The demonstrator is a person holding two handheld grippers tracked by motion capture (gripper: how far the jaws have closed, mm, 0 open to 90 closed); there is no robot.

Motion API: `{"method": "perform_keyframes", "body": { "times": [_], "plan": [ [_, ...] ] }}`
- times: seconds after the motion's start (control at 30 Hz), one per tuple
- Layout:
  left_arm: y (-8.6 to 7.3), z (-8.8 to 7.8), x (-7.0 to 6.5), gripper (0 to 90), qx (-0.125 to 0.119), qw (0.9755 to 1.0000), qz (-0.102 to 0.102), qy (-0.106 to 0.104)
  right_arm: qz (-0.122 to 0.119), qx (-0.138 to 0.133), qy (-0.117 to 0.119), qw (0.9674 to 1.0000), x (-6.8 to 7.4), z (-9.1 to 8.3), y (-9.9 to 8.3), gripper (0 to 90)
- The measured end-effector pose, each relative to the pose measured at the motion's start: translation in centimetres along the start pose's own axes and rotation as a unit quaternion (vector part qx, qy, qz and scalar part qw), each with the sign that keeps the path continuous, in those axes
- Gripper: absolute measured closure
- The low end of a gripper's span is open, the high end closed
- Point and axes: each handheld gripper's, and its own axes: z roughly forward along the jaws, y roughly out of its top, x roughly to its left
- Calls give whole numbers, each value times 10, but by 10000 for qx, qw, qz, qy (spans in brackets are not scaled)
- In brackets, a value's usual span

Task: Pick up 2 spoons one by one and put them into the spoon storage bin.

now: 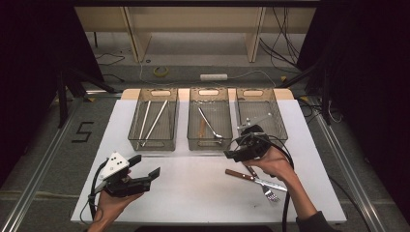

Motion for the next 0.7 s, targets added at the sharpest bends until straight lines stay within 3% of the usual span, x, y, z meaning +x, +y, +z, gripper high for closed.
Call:
{"method": "perform_keyframes", "body": {
  "times": [0.23,0.7],
  "plan": [
    [0,-1,0,180,-25,10000,-2,-13,-13,30,108,9999,3,-2,-12,310],
    [1,2,-1,179,3,10000,-32,-38,-188,428,151,9988,0,9,-31,301]
  ]
}}
